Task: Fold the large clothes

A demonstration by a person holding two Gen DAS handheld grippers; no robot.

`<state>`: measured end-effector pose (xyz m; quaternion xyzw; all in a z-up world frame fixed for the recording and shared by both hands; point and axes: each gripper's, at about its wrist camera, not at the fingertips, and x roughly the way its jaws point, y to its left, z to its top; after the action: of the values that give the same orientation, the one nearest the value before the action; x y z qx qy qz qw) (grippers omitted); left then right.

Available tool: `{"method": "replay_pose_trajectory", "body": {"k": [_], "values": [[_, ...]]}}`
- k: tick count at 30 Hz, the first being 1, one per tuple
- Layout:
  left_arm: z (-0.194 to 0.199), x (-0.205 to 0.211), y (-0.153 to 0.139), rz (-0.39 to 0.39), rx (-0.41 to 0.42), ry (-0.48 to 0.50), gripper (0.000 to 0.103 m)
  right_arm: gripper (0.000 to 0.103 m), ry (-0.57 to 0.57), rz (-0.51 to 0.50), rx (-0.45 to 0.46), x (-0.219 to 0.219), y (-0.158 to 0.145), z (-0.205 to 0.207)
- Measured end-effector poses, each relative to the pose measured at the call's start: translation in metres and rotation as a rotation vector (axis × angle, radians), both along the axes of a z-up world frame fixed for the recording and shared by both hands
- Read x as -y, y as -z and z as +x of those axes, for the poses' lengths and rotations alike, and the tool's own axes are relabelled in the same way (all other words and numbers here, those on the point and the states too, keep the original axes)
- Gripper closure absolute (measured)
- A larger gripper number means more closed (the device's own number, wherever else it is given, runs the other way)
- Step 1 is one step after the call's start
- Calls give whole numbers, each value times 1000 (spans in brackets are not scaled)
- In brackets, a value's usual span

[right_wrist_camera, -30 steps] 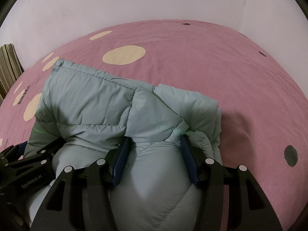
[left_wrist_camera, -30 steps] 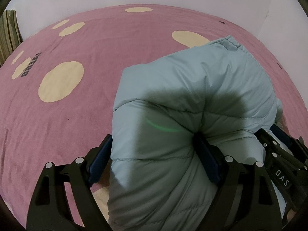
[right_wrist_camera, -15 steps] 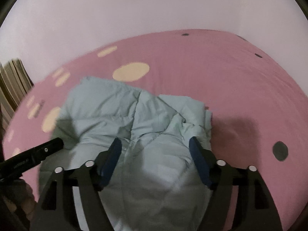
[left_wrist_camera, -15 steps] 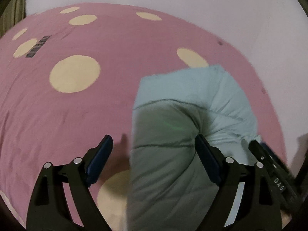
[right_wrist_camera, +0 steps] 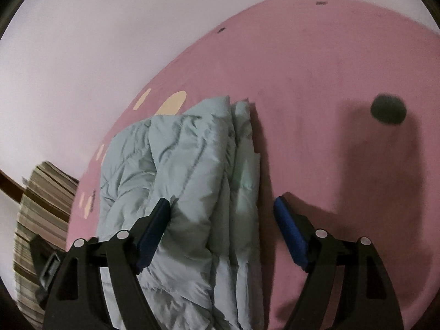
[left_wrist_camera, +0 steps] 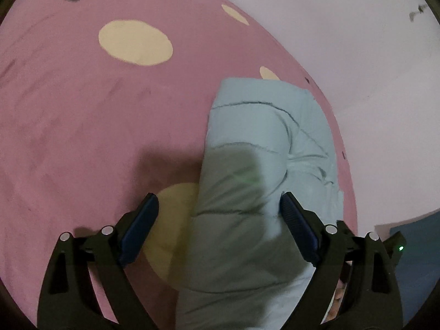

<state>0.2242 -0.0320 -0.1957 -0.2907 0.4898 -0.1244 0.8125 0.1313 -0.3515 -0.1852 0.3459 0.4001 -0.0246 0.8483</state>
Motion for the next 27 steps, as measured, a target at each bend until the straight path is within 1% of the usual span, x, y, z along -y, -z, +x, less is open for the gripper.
{"method": "replay_pose_trajectory", "body": {"k": [5,7,9,10,11,12,13,14,15,16,18,19,22,24,27], "values": [[0,2,7,-69,-20,-22,11,25,5,38,10,-4,9,-3],[-3,4,11,-82,-32,-22,11,24,1,43,17,-9,11,-4],[-1,7,12,-95,-41,-14,12,25,-18,44,19,-13,12,-2],[0,9,14,-97,-49,-11,14,26,-27,48,19,-16,12,-1],[0,10,14,-101,-52,-12,19,27,-33,50,20,-18,12,-1],[2,11,18,-138,-66,2,32,36,-34,48,21,-20,12,-1],[0,10,20,-155,-79,3,36,42,-39,57,23,-21,14,0],[0,11,21,-154,-81,0,38,47,-47,87,22,-22,17,0],[-2,11,21,-150,-75,8,44,53,-44,111,23,-22,19,0],[-3,12,20,-137,-68,17,49,56,-50,123,27,-22,20,0],[-4,11,17,-131,-57,21,55,64,-61,143,38,-23,20,-2],[-5,11,15,-127,-53,21,59,65,-62,148,45,-23,19,-3],[-6,12,5,-100,-31,25,67,71,-59,148,69,-24,13,-10],[-8,14,-5,-65,-7,33,69,73,-63,137,79,-27,10,-10],[-11,10,-16,-52,11,27,71,74,-85,115,101,-32,1,-4]]}}
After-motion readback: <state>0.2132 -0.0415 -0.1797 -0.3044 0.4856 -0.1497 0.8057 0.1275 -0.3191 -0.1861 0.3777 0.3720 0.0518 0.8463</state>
